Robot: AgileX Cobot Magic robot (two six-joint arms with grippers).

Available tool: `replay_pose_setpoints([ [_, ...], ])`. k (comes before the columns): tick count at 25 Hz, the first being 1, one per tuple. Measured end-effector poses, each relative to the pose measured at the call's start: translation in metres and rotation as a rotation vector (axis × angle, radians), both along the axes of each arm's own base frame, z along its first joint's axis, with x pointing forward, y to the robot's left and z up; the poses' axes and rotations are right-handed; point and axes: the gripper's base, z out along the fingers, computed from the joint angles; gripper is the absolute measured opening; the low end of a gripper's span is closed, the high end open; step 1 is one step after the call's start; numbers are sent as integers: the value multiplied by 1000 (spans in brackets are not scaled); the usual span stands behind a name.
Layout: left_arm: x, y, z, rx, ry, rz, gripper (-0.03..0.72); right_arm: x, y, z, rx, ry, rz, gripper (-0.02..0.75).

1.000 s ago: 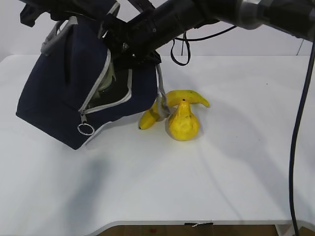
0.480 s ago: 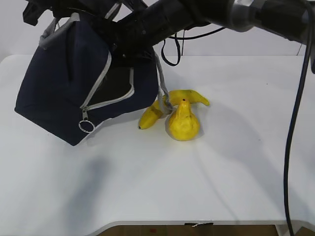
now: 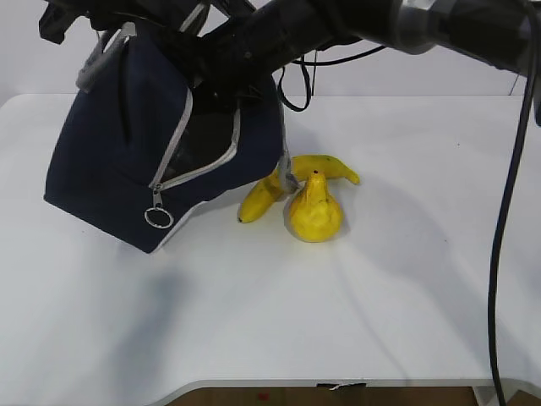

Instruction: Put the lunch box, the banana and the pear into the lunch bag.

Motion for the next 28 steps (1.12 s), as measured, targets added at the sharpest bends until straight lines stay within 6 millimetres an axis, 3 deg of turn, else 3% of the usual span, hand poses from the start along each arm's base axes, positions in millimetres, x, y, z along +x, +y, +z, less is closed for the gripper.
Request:
replay_pose_setpoints([
  [15,7,21,-7,132,-31,32,-6,-5,-6,6,-71,-5,74,438],
  [20,8,25,-10,218,-49,24,-6,-5,-27,40,-191,-83,135,438],
  [24,8,30,-13,305,-68,16,-6,0,-51,78,-286,-193,27,438],
  [28,9,34,-15,379,-84,9,-6,1,-78,104,-402,-274,-91,438],
])
